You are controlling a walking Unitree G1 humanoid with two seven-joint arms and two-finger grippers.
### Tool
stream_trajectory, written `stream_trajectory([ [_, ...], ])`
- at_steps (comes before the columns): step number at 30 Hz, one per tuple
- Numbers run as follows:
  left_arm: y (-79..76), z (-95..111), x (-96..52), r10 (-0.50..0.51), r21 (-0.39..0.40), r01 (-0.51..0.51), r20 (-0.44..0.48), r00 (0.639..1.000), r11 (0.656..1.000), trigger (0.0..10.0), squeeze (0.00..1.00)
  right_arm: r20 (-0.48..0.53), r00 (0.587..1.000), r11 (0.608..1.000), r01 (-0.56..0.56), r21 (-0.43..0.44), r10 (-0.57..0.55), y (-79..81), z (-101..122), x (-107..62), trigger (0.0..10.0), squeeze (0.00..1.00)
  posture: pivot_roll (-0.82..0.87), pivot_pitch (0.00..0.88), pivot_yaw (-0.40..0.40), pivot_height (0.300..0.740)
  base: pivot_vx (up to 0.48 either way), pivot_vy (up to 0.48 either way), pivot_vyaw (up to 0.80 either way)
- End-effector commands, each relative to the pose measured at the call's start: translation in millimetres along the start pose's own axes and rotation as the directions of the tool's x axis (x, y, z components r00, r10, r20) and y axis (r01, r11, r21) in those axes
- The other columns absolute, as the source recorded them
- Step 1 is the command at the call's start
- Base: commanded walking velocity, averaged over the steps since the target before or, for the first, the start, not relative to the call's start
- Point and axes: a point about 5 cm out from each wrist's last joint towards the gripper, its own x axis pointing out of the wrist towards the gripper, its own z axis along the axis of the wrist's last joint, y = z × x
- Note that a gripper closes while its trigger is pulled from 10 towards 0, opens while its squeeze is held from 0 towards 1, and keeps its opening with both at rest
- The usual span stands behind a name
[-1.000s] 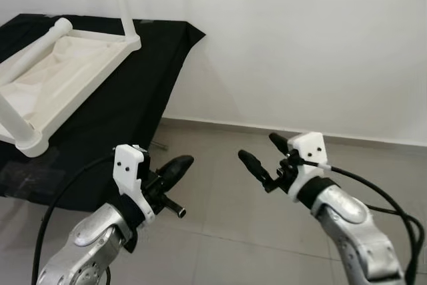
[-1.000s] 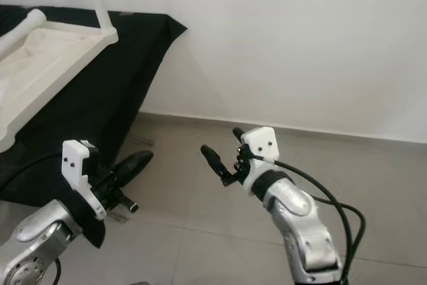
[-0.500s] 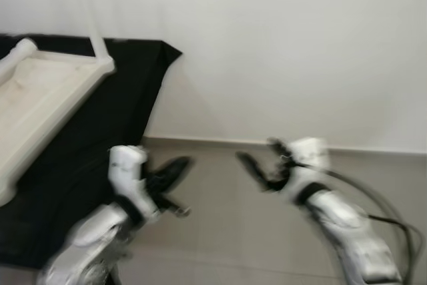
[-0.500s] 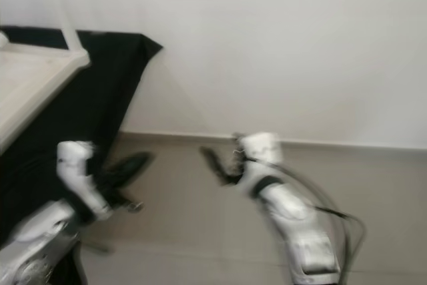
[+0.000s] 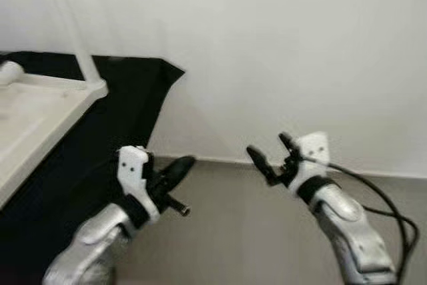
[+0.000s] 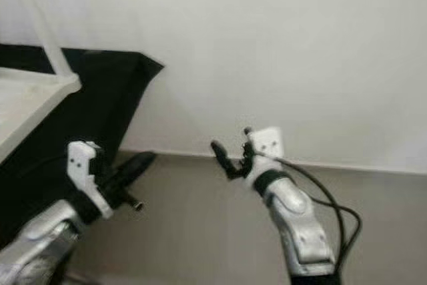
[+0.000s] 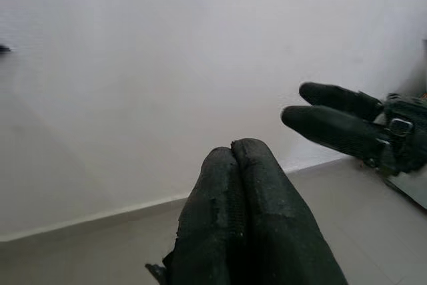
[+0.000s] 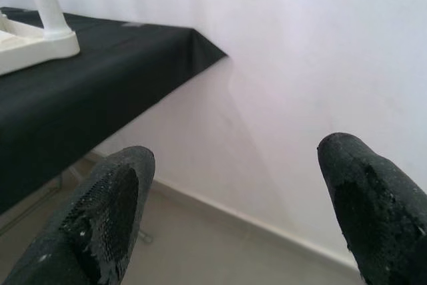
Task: Building children table
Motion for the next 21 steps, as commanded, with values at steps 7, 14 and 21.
stream_trajectory([
  [7, 2.9, 0.8, -2.1, 0.008, 0.01, -0.008, 0.0, 1.0, 1.0, 10.0, 0.0, 0.011, 1.0, 1.0, -0.027, 0.014, 0.027, 5.1, -1.3, 3.9, 10.0, 0.0, 0.0, 0.095, -0.049, 0.74, 0.391, 0.0, 0.0],
  [14, 4.8, 4.4, -2.6, 0.02, 0.013, -0.02, 0.046, 0.999, 1.0, 10.0, 0.0, 0.024, 0.992, 0.992, -0.123, -0.021, 0.123, 13.0, -0.6, 2.9, 10.0, 0.0, 0.0, 0.094, -0.042, 0.74, 0.304, 0.0, 0.11],
  [21, 5.5, 3.2, -3.2, 0.022, 0.021, -0.023, 0.033, 0.999, 1.0, 10.0, 0.0, 0.013, 0.978, 0.977, -0.207, -0.049, 0.207, 19.2, -1.7, 4.1, 10.0, 0.0, 0.01, 0.09, -0.044, 0.74, 0.0, 0.0, 0.8],
])
